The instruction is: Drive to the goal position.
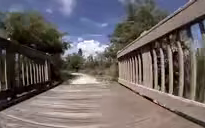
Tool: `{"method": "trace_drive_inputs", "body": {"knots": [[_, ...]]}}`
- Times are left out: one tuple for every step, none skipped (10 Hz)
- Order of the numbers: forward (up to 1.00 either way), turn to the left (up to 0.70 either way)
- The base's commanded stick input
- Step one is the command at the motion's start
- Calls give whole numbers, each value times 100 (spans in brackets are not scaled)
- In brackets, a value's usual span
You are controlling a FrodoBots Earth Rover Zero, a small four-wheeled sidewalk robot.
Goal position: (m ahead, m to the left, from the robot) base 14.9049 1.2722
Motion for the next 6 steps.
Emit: {"method": "trace_drive_inputs", "body": {"knots": [[84, 0], [84, 0], [84, 0], [84, 0], [84, 0], [84, 0]]}}
